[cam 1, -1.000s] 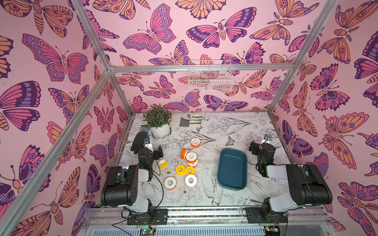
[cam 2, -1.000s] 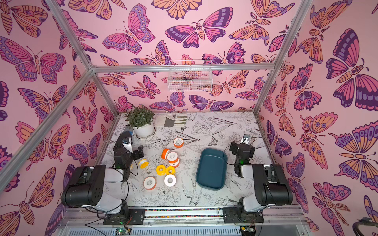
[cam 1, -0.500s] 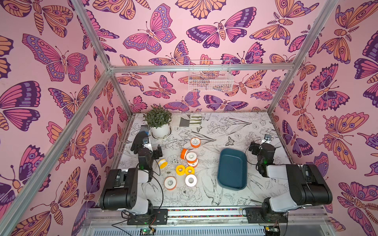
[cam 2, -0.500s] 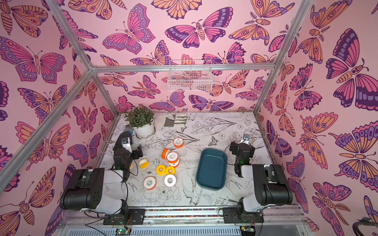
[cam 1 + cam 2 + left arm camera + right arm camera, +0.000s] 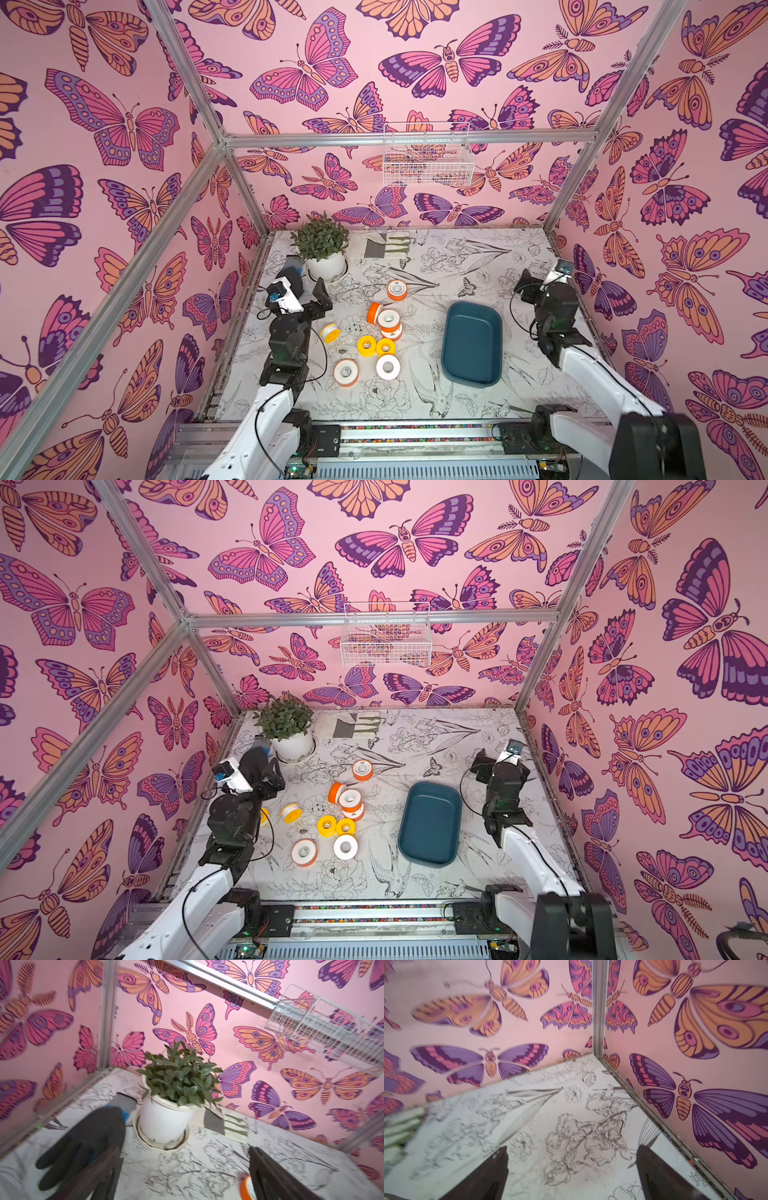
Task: Put the sealing tape into the storage box
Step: Move the storage box to the center of the board.
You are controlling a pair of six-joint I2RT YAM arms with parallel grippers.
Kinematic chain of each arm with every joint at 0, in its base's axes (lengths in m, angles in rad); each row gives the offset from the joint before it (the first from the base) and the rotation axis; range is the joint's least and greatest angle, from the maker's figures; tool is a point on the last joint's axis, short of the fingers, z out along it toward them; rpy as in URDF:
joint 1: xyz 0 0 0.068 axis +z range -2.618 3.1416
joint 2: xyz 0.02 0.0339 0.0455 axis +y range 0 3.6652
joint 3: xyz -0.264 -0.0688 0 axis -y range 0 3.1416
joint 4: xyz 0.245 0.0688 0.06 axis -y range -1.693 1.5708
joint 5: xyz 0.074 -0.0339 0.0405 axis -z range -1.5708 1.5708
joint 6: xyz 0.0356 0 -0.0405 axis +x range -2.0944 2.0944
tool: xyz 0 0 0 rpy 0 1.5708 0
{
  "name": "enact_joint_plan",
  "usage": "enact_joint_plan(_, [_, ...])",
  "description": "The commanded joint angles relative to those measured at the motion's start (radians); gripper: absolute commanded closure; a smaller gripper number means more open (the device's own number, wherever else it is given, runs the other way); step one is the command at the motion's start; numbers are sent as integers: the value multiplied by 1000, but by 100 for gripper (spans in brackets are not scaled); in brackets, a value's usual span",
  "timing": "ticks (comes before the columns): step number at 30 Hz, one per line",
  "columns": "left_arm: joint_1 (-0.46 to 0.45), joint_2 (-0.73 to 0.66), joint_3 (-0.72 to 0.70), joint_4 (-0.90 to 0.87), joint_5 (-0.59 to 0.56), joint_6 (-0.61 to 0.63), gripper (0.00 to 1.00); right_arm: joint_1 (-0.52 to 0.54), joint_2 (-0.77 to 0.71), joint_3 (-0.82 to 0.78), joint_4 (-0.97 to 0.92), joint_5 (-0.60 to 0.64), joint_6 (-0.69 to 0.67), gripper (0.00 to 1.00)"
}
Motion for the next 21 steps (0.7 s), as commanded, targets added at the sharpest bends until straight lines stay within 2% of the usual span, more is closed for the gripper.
enact_joint_plan(1, [-6, -41, 67, -187, 109, -228, 1, 5, -125, 43, -297, -56, 128, 1])
enact_joint_plan(2, [-2, -58, 98, -275, 141, -289, 0, 4, -160, 49, -339, -73, 151, 1])
enact_joint_plan(4, [9, -91, 210, -502, 251, -318, 0, 6, -232, 58, -434, -119, 203, 0])
enact_joint_plan(7, [9, -134, 346, -779, 338, -264, 1, 7, -309, 65, -584, -182, 222, 1])
enact_joint_plan(12, [9, -208, 467, -1069, 454, -123, 6, 6, -370, 32, -736, -237, 236, 3])
enact_joint_plan(16, [9, -272, 514, -1245, 416, -15, 7, 6, -344, -7, -788, -322, 256, 3])
enact_joint_plan(21, [9, -364, 479, -1252, 352, 0, 8, 11, -259, -25, -817, -393, 265, 3])
